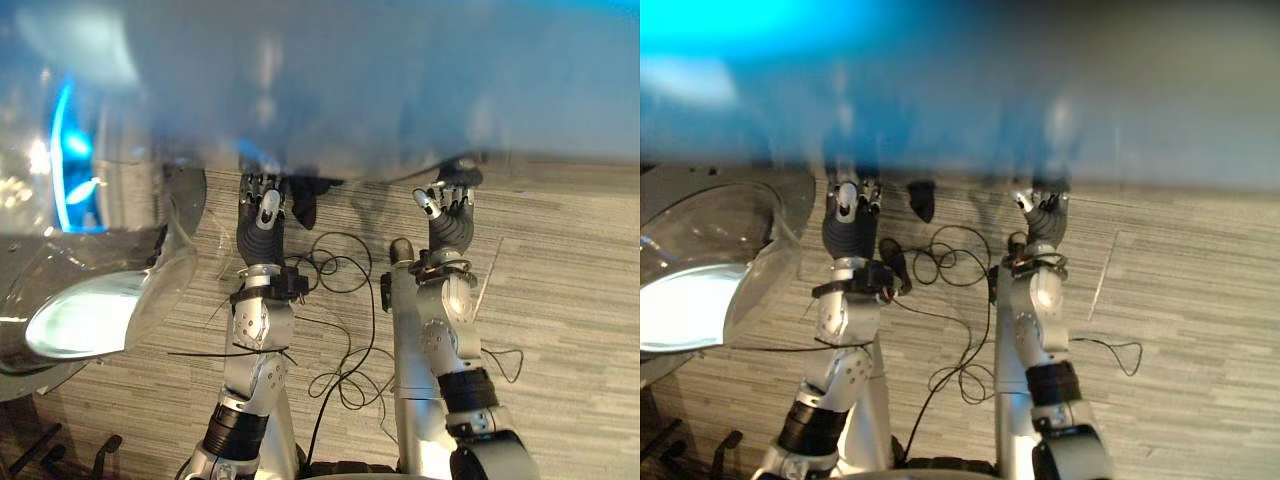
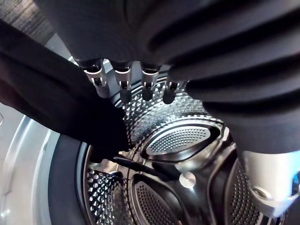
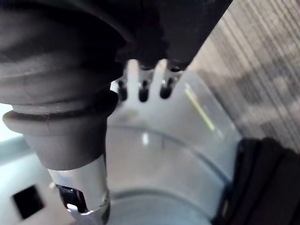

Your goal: Pick up the laundry basket with both hands and put the clothes into the washing machine.

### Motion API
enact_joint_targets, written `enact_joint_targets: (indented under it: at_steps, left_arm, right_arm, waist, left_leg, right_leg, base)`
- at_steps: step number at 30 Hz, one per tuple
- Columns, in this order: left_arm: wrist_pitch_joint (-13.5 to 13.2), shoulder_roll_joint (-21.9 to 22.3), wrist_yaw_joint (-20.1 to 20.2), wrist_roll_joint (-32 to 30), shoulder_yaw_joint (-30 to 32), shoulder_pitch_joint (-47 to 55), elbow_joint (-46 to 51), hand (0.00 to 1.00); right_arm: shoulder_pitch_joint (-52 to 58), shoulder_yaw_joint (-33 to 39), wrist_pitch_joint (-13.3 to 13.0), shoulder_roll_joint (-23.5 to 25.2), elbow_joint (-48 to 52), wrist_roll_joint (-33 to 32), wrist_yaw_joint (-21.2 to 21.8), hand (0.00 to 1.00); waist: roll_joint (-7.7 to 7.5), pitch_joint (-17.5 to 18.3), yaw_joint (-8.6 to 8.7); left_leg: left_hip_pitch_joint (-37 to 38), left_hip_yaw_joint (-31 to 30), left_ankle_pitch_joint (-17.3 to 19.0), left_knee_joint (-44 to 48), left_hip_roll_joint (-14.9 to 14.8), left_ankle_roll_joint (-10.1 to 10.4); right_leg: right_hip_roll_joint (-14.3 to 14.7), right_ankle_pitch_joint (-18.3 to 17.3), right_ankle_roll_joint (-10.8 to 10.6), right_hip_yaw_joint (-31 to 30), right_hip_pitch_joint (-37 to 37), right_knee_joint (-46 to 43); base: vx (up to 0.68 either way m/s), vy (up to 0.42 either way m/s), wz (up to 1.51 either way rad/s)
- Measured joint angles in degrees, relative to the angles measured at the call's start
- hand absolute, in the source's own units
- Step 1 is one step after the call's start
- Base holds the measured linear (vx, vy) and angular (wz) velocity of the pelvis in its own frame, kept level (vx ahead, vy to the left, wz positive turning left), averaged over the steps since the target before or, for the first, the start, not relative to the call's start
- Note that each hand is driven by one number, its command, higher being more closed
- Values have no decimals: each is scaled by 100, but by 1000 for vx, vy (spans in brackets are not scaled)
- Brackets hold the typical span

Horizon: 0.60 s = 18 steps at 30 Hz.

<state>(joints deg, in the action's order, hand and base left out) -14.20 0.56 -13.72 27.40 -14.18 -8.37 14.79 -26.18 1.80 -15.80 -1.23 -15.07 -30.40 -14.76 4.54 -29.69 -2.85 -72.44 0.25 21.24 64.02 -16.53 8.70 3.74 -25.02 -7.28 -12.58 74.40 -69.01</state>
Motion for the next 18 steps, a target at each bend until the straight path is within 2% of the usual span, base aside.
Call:
enact_joint_targets:
  at_steps: [1, 5, 8, 10, 15, 18]
  left_arm:
    - [-15, -44, 41, 10, -169, 165, 175, 0]
    - [-113, -94, 210, 119, -470, 419, 389, 0]
    - [-146, -83, 262, 128, -666, 447, 463, 0]
    - [-136, -62, 253, 131, -786, 476, 464, 0]
    - [-128, 24, 248, 131, -932, 510, 262, 0]
    - [-139, 57, 243, 129, -988, 476, 264, 0]
  right_arm:
    - [-264, 178, 78, -213, -404, -178, -36, 0]
    - [-683, 286, 131, -533, -949, -398, -126, 0]
    - [-1191, 279, 116, -843, -1223, -596, -77, 0]
    - [-1776, 249, 234, -1161, -1679, -624, 146, 0]
    - [-2177, -65, 379, -1260, -2423, -614, 269, 0]
    - [-2436, -344, 419, -1209, -2760, -608, 278, 0]
  waist:
    - [46, 79, -117]
    - [147, 123, -292]
    - [216, -69, -383]
    - [266, -140, -460]
    - [258, -145, -612]
    - [266, -140, -569]
  left_leg:
    - [-119, -50, 1, 83, 71, 4]
    - [-306, -136, -14, 175, 137, 64]
    - [-655, -218, -24, 205, 234, 107]
    - [-1110, -373, -94, 157, 467, 137]
    - [-1448, -585, -501, 314, 677, 64]
    - [-1495, -626, -521, 439, 740, 71]
  right_leg:
    - [-41, -40, -5, 2, 128, -137]
    - [-74, -61, -38, 33, 293, -267]
    - [-102, -30, -57, 46, 615, -287]
    - [-143, 44, -122, 39, 1043, -289]
    - [-273, 204, -161, 130, 1293, -550]
    - [-302, 196, -168, 126, 1292, -627]
  base:
    - [-51, 23, 26]
    - [-73, 16, 13]
    - [-132, 29, 10]
    - [-156, 43, 28]
    - [-75, 30, 24]
    - [12, 19, 4]
